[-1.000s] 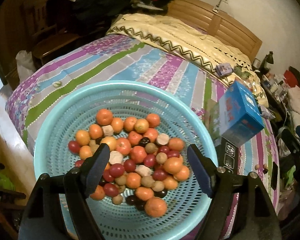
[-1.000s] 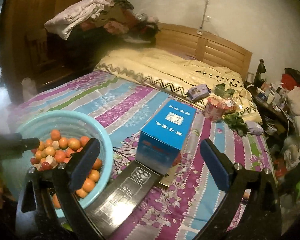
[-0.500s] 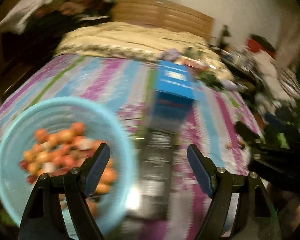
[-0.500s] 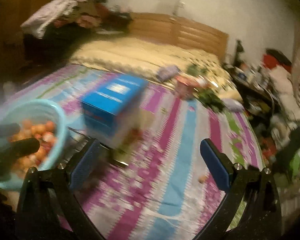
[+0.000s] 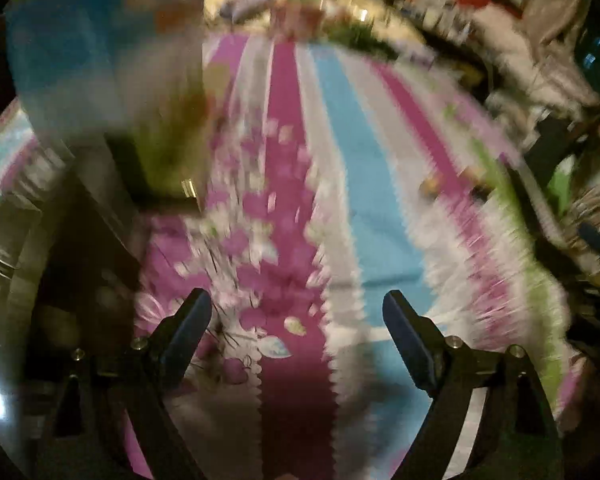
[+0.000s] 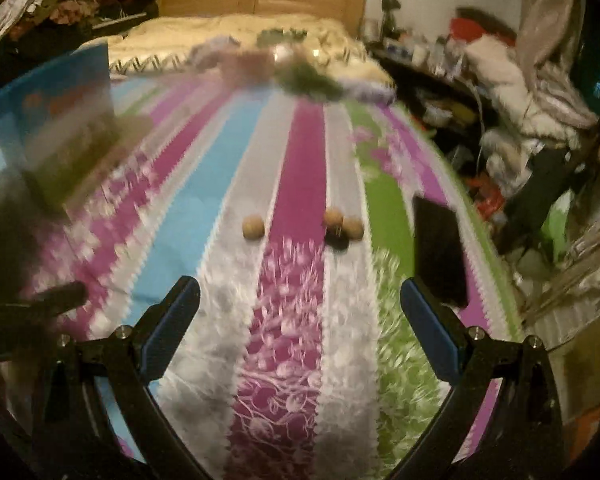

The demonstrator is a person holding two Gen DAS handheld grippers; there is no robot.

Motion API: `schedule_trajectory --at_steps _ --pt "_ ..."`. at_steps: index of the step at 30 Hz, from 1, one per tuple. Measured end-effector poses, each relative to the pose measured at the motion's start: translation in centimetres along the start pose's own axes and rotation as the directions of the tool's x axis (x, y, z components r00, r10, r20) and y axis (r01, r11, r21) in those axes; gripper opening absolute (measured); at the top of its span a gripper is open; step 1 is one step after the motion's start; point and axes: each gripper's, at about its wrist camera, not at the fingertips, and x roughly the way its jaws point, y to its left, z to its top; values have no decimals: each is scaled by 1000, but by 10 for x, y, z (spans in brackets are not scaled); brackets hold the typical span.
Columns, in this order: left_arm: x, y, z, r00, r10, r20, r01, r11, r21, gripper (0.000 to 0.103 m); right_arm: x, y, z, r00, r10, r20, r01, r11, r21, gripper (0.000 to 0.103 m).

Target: Organize fruits

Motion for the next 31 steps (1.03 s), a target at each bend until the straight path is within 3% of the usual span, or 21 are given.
schedule_trajectory --at_steps 3,5,8,31 --pt "30 5 -15 998 52 -33 -53 998 -23 89 17 -3 -18 998 52 -23 -52 998 23 101" --pt "33 -2 -19 996 86 21 -86 996 16 100 27 -5 -28 997 72 -33 -71 997 34 101" --pt "37 -9 -19 993 116 29 -117 993 36 103 40 -7 -39 995 85 -57 -82 996 45 101" --pt "42 -6 -17 994 93 52 -95 995 26 103 60 -14 -52 989 99 -113 -90 993 78 103"
